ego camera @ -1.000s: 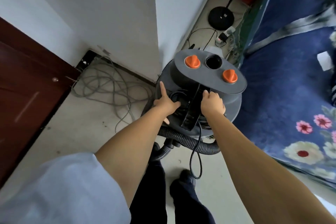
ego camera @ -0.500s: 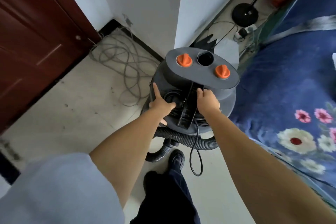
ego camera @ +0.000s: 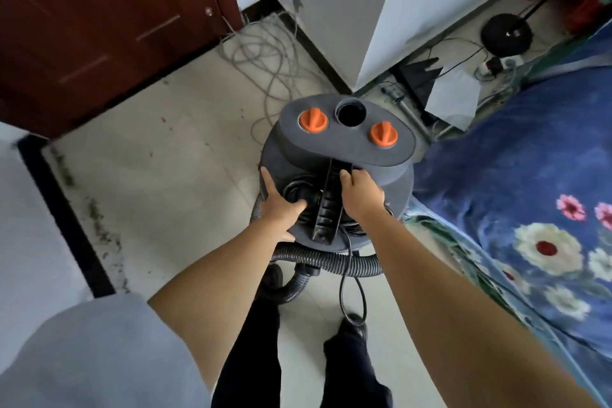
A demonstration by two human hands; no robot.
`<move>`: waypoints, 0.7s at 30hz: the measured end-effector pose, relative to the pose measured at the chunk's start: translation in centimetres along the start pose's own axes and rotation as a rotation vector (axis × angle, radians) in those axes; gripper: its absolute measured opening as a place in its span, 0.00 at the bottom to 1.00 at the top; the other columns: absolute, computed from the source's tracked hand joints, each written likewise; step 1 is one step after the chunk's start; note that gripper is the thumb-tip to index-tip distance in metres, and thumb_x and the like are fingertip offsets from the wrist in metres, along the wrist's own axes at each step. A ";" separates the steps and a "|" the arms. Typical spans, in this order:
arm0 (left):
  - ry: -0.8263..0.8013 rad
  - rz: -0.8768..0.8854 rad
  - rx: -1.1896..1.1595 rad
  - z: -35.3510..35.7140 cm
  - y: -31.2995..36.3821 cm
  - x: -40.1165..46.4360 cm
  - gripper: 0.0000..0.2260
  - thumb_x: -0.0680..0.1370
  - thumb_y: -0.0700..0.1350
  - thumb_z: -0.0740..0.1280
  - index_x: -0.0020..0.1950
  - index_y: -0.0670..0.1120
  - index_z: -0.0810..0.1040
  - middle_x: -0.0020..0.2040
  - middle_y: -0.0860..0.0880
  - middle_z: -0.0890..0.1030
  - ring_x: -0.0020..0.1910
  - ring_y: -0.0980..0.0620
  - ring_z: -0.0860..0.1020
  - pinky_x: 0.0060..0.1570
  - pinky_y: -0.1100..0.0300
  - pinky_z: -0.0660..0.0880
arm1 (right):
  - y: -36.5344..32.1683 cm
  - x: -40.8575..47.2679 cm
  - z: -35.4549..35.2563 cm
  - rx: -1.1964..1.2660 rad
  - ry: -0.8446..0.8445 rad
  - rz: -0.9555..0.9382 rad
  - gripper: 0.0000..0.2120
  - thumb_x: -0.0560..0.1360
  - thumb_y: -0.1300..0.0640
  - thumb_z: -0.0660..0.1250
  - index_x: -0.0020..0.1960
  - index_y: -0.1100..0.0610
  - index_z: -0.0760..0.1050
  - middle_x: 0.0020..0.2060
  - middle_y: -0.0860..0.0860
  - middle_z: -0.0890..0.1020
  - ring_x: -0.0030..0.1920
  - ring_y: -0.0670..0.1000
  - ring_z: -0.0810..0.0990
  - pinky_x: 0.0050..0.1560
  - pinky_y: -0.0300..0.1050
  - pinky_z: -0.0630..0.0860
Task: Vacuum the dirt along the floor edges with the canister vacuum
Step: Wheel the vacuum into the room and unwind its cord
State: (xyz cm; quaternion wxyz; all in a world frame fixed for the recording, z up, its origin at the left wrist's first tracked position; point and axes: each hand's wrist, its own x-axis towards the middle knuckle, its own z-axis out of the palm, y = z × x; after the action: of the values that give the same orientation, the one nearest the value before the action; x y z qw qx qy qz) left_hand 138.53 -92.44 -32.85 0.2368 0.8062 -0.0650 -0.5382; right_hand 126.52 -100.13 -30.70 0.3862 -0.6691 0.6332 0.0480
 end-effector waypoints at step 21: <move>0.163 -0.147 -0.300 8.0 -22.7 -13.5 0.46 0.77 0.44 0.67 0.68 0.71 0.29 0.74 0.41 0.58 0.62 0.33 0.72 0.43 0.39 0.80 | 13.1 -16.8 5.2 -0.248 -0.165 -0.322 0.14 0.83 0.52 0.50 0.45 0.59 0.68 0.54 0.60 0.78 0.59 0.60 0.73 0.63 0.48 0.64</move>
State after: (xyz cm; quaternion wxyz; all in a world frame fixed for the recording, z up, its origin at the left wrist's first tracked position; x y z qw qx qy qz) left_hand 122.33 -70.14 -34.22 0.3192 0.8054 0.0945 -0.4904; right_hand 113.87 -82.14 -31.03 0.3542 -0.7977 0.4736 0.1178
